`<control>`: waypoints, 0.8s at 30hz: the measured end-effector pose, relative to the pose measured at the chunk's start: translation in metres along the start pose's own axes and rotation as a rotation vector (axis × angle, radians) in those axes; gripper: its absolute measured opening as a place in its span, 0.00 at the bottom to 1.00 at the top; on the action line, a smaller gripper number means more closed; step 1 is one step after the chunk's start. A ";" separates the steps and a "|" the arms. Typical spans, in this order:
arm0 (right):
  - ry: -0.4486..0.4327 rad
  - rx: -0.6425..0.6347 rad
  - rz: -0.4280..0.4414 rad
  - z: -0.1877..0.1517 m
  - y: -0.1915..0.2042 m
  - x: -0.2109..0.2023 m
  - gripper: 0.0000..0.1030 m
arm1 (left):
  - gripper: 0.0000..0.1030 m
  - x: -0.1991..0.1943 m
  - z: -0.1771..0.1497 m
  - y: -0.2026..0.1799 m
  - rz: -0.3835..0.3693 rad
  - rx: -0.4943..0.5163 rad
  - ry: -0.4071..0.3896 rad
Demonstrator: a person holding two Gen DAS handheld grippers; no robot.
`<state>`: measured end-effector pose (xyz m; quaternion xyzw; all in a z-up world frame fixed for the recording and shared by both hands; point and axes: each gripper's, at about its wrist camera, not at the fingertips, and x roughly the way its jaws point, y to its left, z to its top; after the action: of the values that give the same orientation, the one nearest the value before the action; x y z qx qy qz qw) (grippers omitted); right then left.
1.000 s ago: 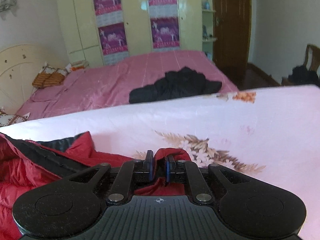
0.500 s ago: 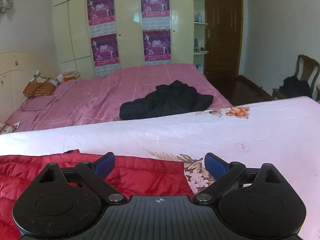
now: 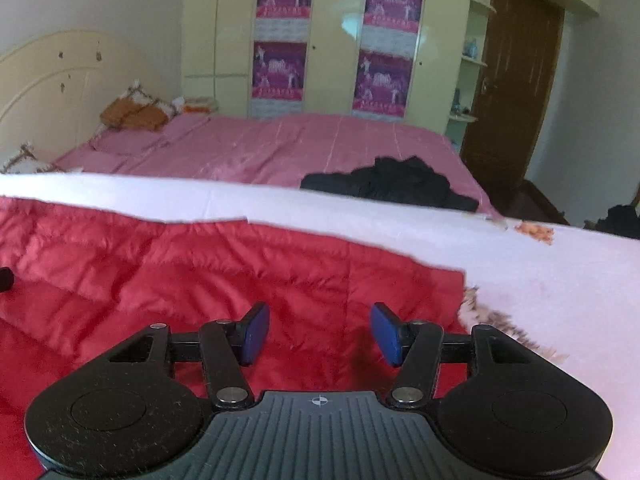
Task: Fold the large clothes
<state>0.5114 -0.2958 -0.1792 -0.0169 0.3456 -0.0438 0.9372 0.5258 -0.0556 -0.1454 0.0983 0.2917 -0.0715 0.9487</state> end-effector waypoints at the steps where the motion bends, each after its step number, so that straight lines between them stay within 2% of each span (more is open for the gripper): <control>1: 0.002 -0.002 -0.009 -0.001 0.003 0.006 0.55 | 0.69 0.003 -0.002 0.001 0.007 -0.004 0.001; 8: -0.026 -0.038 -0.052 -0.003 0.020 0.039 0.55 | 0.70 0.018 -0.001 -0.001 0.059 -0.039 -0.005; 16: 0.024 0.056 -0.054 -0.008 0.002 0.059 0.55 | 0.78 0.035 0.001 0.019 0.028 -0.129 0.080; 24: 0.060 0.087 0.002 0.010 -0.018 0.033 0.55 | 0.77 0.022 0.008 0.024 0.057 -0.122 0.096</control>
<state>0.5418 -0.3165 -0.1914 0.0254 0.3713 -0.0583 0.9264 0.5532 -0.0365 -0.1480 0.0519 0.3378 -0.0220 0.9395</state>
